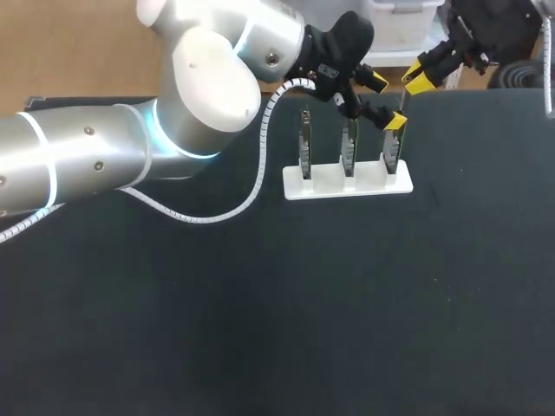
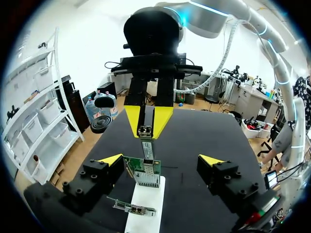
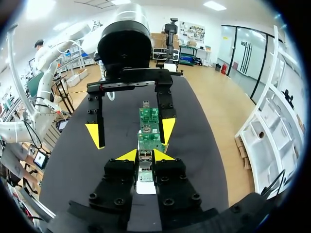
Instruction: Pick up the optical module with the left hand, and insert it into the network port with the right hand.
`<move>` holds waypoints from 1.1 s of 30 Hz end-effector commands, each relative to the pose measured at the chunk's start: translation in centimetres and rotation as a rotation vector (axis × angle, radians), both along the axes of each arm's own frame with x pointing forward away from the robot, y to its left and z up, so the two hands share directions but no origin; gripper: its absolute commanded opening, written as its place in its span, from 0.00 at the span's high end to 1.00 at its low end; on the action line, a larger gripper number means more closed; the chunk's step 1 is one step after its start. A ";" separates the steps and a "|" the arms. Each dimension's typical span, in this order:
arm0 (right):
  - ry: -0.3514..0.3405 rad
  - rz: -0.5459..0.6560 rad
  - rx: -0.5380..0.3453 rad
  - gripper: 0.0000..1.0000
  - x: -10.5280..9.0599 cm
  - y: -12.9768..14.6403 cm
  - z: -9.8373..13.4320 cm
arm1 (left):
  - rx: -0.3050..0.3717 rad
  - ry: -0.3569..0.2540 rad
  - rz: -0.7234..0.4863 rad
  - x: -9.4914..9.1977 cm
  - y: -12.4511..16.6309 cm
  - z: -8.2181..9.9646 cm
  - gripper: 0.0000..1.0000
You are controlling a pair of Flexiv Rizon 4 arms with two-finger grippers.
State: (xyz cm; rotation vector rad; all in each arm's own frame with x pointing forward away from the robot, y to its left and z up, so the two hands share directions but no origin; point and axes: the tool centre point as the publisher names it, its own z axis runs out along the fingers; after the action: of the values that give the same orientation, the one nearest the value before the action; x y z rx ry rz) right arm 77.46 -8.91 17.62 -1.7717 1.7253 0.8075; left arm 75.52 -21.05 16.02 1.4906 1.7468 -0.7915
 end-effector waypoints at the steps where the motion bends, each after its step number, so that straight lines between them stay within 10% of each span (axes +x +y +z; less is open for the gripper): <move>1: 0.005 0.006 -0.001 1.00 0.3 0.2 0.0 | 0.001 0.000 -0.002 0.1 0.0 0.0 0.00; 33: 0.007 -0.019 0.003 1.00 -0.4 0.3 -0.2 | 0.001 0.000 -0.002 0.1 0.0 0.0 0.00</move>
State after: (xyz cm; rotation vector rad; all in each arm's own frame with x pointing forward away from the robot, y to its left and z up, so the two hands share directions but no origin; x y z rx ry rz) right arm 77.36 -8.58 17.35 -1.7535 1.7407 0.8174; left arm 75.53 -21.05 16.02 1.4906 1.7468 -0.7915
